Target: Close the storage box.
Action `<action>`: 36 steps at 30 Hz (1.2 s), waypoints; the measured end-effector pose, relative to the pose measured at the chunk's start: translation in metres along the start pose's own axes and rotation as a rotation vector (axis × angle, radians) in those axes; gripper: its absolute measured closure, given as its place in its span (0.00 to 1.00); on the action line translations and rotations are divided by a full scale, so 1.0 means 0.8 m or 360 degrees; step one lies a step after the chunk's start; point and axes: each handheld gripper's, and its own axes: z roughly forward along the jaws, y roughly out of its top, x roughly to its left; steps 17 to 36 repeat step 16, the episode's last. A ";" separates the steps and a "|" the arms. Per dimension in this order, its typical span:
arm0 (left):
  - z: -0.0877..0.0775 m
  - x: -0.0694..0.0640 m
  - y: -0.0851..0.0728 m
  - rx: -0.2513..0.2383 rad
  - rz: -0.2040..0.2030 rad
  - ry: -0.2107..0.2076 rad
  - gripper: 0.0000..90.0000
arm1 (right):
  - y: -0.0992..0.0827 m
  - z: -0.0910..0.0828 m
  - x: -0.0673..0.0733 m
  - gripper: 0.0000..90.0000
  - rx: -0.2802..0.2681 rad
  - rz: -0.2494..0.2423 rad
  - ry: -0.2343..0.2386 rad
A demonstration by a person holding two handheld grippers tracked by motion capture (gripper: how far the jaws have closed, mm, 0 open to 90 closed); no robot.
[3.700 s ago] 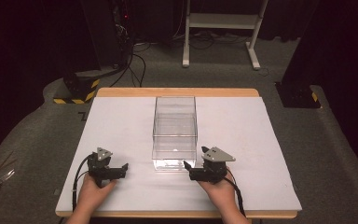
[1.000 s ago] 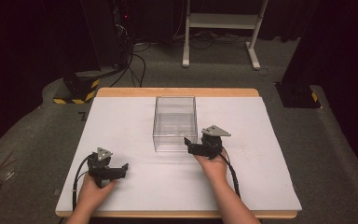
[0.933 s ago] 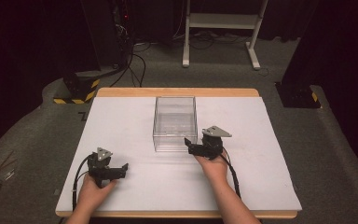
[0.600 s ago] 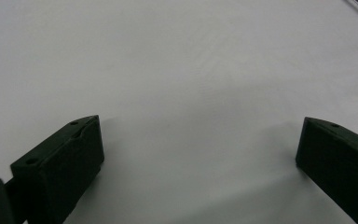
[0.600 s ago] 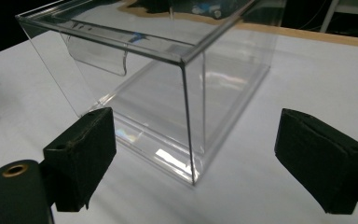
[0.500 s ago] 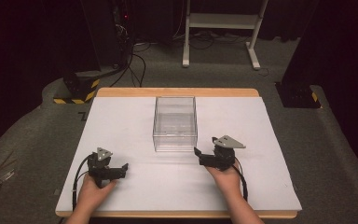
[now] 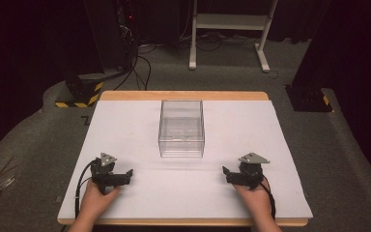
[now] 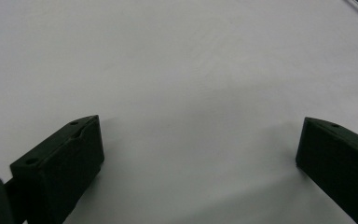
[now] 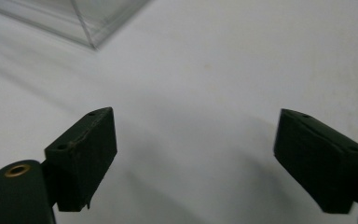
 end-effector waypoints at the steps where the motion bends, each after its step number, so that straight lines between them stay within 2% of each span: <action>1: 0.000 0.000 0.000 0.0001 0.0000 0.0000 0.01 | 0.002 0.005 0.001 0.17 0.0062 -0.0015 -0.0013; 36: 0.000 0.000 0.000 0.0002 0.0000 -0.0001 0.01 | 0.002 0.005 0.001 0.18 0.0059 -0.0010 -0.0006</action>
